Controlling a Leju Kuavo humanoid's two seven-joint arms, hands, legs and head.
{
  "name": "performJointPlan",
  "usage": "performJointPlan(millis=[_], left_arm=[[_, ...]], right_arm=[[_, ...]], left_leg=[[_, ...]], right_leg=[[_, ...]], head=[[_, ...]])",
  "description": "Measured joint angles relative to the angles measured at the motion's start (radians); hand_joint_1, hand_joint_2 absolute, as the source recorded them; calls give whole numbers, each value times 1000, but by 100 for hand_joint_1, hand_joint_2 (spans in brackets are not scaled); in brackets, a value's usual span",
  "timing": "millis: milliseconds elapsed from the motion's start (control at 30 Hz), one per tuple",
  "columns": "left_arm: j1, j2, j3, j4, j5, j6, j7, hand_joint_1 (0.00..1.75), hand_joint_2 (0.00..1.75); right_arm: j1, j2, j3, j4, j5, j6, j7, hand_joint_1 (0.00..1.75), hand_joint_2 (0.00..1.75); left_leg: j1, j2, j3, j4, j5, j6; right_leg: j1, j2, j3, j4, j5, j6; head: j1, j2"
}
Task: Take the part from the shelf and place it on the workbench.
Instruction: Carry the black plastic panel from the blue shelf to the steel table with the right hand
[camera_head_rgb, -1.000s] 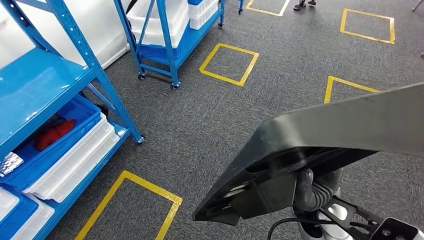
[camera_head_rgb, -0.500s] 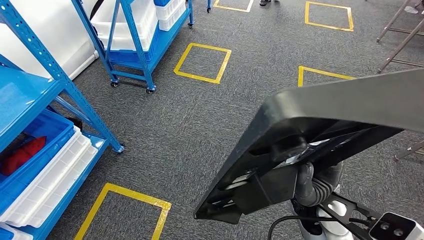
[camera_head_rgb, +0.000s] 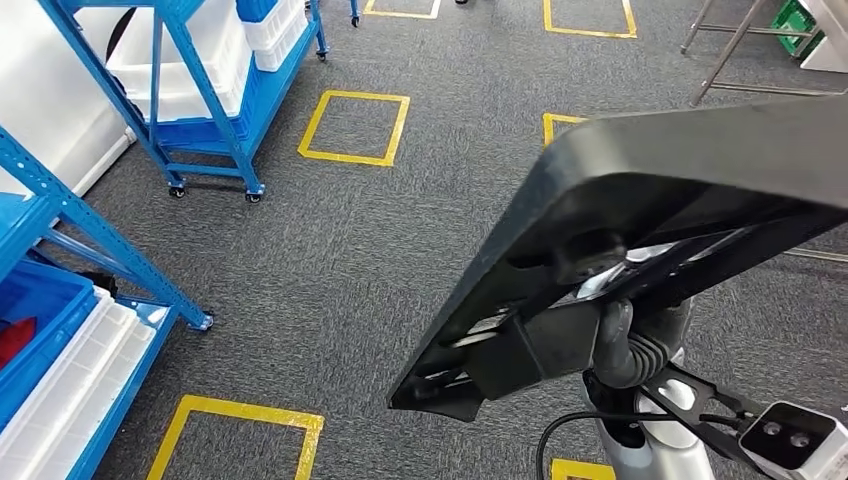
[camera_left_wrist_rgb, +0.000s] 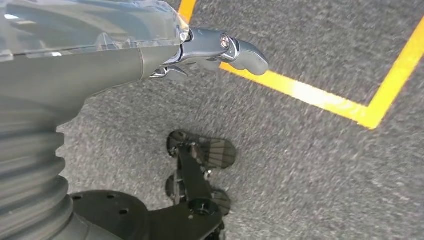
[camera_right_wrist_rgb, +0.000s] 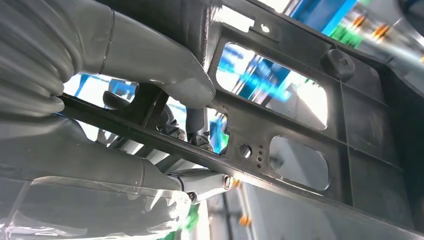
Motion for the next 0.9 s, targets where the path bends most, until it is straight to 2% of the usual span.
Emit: performJointPlan(millis=[67,100,167,200,233,267,300,367,400,433,500,567,633,667,700,733,767,800,833,900], left_arm=[[3,0,3,0,10,7,16,0,175],[6,0,5,0,13,10,26,0,175],[13,0,6,1,17,14,47,0,175],[17,0,6,1,17,14,55,0,175],[20,0,6,1,16,14,58,0,175],[22,-1,6,1,15,12,58,0,175],[22,-1,6,1,14,8,55,0,175],[21,1,6,1,13,-2,44,0,175],[20,2,6,1,13,-7,38,0,175],[18,3,6,1,13,-12,33,0,175],[14,3,6,2,16,-19,28,0,175],[11,2,6,2,21,-23,27,0,175],[13,1,6,2,32,-20,27,0,175],[14,1,6,2,39,-17,27,0,175],[16,1,7,2,47,-13,27,0,175],[16,1,8,2,53,-10,26,0,175],[15,0,9,2,56,-7,26,0,175],[15,0,11,2,59,-7,25,0,175],[14,-1,13,2,59,-7,24,0,175],[14,-3,16,2,59,-7,23,0,175]], right_arm=[[23,-2,1,-19,17,-16,-4,175,175],[38,-3,4,-31,29,-24,-4,175,175],[74,-4,12,-52,56,-44,-4,175,175],[91,-4,17,-60,69,-53,-4,175,175],[106,-4,21,-68,79,-60,-4,175,175],[118,-4,24,-75,86,-65,-4,175,175],[126,-4,27,-82,91,-70,-4,175,175],[135,-4,31,-92,94,-78,-4,175,175],[138,-4,34,-95,95,-80,-4,175,175],[140,-4,37,-97,95,-81,-4,175,175],[145,-4,41,-100,95,-81,-4,175,175],[148,-3,43,-104,93,-79,-4,175,175],[147,-3,43,-106,86,-71,-4,175,175],[146,-3,44,-105,82,-66,-4,175,175],[145,-3,44,-104,78,-60,-4,175,175],[143,-3,44,-102,75,-55,-4,175,175],[141,-3,45,-100,74,-52,-4,175,175],[137,-3,45,-99,74,-49,-4,175,175],[133,-3,45,-98,73,-48,-4,175,175],[125,-3,46,-98,72,-46,-4,175,175]], left_leg=[[5,-19,-13,37,-31,-10],[7,-40,-34,85,-60,-13],[8,-73,-97,222,-122,-16],[8,-80,-125,274,-136,-16],[8,-84,-137,293,-130,-15],[8,-87,-130,270,-104,-13],[8,-94,-106,210,-64,-10],[8,-132,-49,73,-2,-1],[8,-147,-31,31,11,2],[6,-156,-24,13,12,5],[6,-142,-19,4,16,15],[8,-122,-13,-8,23,28],[6,-100,-11,-14,26,36],[5,-89,-11,-14,26,37],[4,-78,-12,-13,25,37],[4,-67,-12,-13,25,37],[4,-57,-12,-13,24,36],[4,-48,-11,-13,22,34],[3,-40,-9,-12,20,31],[-1,-28,-5,-9,15,21]], right_leg=[[-2,19,2,-7,4,-12],[-4,27,4,-9,6,-16],[-3,46,4,-8,5,-21],[-2,58,5,-8,5,-23],[-1,72,5,-7,4,-23],[-1,86,6,-5,4,-23],[-1,100,8,-4,3,-22],[0,123,8,1,1,-17],[-2,132,5,3,1,-13],[-4,142,2,3,3,-7],[-7,153,-2,3,5,6],[-5,120,-17,36,-19,15],[-5,72,-69,146,-82,20],[-8,62,-102,215,-113,23],[-11,58,-127,267,-129,26],[-14,55,-136,286,-128,29],[-16,50,-123,262,-107,31],[-18,40,-89,201,-75,31],[-17,17,-46,122,-47,29],[-11,-14,13,13,-16,21]], head=[[0,0],[0,0],[0,0],[0,0],[0,0],[0,0],[0,0],[0,0],[0,0],[0,0],[0,0],[0,0],[0,0],[0,0],[0,0],[0,0],[0,0],[0,0],[0,0],[0,0]])
